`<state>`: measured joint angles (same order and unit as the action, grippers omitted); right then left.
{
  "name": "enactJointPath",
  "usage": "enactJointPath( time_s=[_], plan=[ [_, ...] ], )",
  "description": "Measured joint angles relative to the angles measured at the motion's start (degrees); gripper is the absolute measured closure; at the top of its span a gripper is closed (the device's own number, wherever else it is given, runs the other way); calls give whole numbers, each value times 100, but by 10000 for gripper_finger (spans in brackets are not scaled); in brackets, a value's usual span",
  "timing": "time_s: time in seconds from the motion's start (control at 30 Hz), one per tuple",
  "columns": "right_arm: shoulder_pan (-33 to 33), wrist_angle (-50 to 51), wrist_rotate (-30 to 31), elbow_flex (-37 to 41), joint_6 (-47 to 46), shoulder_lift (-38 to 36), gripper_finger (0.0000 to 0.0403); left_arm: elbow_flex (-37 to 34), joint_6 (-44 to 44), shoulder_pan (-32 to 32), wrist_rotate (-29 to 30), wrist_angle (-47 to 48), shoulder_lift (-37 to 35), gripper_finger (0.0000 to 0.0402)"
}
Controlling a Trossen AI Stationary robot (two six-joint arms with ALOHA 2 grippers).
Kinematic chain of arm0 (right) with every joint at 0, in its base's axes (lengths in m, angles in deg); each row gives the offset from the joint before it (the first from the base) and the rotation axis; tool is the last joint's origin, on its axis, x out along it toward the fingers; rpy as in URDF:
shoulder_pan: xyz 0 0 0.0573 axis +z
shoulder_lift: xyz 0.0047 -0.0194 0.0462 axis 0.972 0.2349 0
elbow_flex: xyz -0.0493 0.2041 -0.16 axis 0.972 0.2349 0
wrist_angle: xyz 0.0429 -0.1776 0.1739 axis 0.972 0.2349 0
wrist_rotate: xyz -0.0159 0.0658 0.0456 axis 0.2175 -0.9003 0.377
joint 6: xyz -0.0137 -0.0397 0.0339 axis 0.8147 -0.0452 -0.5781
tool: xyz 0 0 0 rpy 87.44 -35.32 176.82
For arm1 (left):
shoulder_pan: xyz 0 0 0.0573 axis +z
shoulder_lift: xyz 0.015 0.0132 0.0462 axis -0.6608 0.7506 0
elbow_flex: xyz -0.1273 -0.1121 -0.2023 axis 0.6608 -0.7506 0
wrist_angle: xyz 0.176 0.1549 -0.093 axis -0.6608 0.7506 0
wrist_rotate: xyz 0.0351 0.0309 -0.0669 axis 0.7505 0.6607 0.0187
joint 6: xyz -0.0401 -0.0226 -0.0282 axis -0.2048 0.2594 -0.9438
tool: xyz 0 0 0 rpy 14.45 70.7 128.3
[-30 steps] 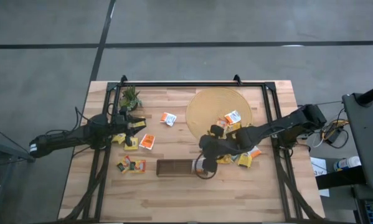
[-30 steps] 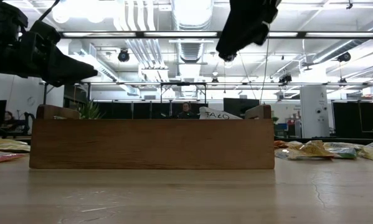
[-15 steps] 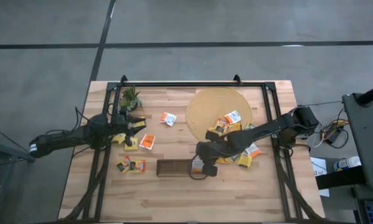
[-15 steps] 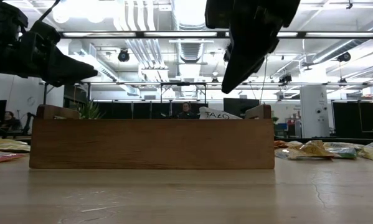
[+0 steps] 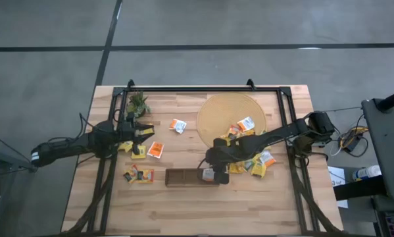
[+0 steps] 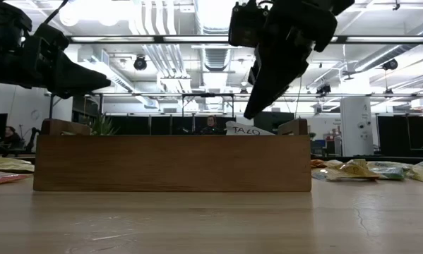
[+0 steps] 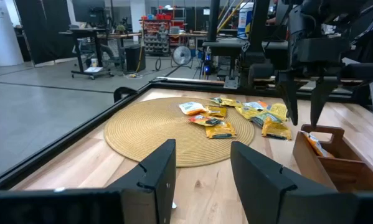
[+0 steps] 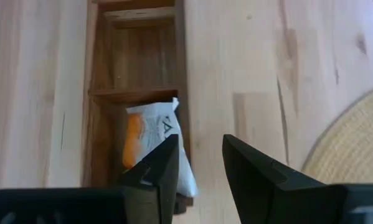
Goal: Pick & Place Tea
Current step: Put the white tea bag into the right section of the wooden organizer
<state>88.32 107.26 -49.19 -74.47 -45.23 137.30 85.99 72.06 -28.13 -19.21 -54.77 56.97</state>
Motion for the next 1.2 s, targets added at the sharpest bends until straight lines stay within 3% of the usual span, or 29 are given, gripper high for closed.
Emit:
enactJointPath(
  time_s=[0.47,0.93,1.2],
  plan=[
    [-17,-1127,-281,875,16,0,284,0,1,1,0,1,-2,255],
    [-20,-1171,-283,613,36,-2,387,0,-1,0,0,-1,-2,255],
    [73,-1008,-198,537,297,-2,394,0,0,-1,0,-1,-2,255]
  ],
)
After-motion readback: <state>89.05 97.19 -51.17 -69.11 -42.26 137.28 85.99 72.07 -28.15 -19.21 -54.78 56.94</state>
